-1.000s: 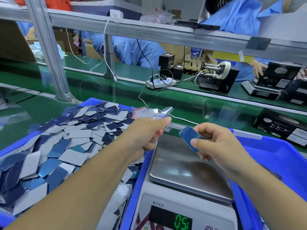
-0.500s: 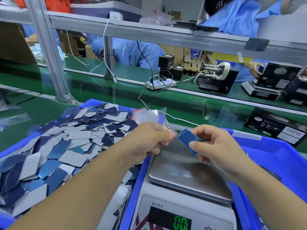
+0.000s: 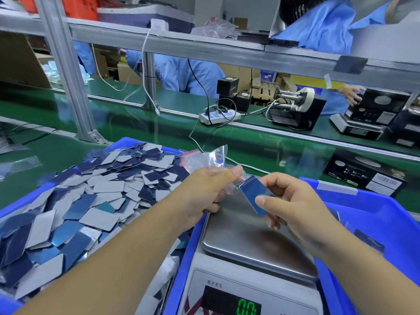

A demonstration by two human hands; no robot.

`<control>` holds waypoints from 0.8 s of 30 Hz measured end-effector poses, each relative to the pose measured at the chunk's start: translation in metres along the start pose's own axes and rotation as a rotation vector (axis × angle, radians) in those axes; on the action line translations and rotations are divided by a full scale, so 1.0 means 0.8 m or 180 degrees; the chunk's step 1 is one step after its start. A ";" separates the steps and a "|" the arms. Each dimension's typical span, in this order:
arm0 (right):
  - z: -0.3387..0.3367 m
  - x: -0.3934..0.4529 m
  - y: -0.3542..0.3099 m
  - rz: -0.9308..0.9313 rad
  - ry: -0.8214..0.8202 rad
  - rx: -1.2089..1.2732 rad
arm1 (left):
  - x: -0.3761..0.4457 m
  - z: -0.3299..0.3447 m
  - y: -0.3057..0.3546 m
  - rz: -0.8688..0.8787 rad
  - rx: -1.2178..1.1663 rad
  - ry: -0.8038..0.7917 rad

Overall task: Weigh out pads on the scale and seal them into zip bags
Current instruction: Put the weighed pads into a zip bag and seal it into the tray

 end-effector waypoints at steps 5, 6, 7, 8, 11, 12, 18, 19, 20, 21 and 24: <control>0.004 0.002 0.002 0.0074 0.0089 -0.0045 | -0.002 0.010 0.001 0.0026 -0.0020 -0.0389; 0.003 0.002 0.003 0.0091 0.0133 -0.0016 | -0.001 0.010 0.000 0.0001 -0.0076 -0.0428; 0.002 0.003 0.002 0.0105 0.0170 0.0006 | 0.000 0.009 -0.001 -0.0022 -0.0141 -0.0437; 0.000 0.003 0.002 0.0116 0.0187 0.0020 | 0.000 0.009 -0.002 -0.0033 -0.0185 -0.0413; -0.001 0.001 0.000 0.0176 0.0125 0.0078 | -0.001 0.007 -0.001 0.0039 -0.0152 -0.0337; 0.000 0.001 -0.001 0.0203 0.0076 0.0096 | -0.002 0.007 -0.001 0.0067 -0.0117 -0.0341; 0.000 0.001 -0.004 0.0266 0.0115 0.0243 | -0.005 0.009 0.002 0.0087 -0.0079 -0.0334; -0.001 0.001 -0.005 0.0229 0.0161 0.0265 | -0.006 0.011 0.003 0.0099 -0.0082 -0.0377; -0.001 0.002 -0.006 0.0182 0.0188 0.0276 | -0.006 0.013 0.002 0.0122 -0.0029 -0.0425; -0.001 0.002 -0.007 0.0137 0.0208 0.0278 | -0.007 0.015 0.001 0.0141 0.0056 -0.0460; -0.002 0.002 -0.008 0.0067 0.0277 0.0215 | -0.009 0.019 -0.002 0.0127 0.0179 -0.0513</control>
Point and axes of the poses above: each hand's wrist, its own x-axis towards the middle knuckle, its own z-axis out of the palm, y = z × x, the point moved 4 cm from there along x, towards the middle knuckle, and after that the axes turned 10 degrees about -x, right-handed, at the moved point
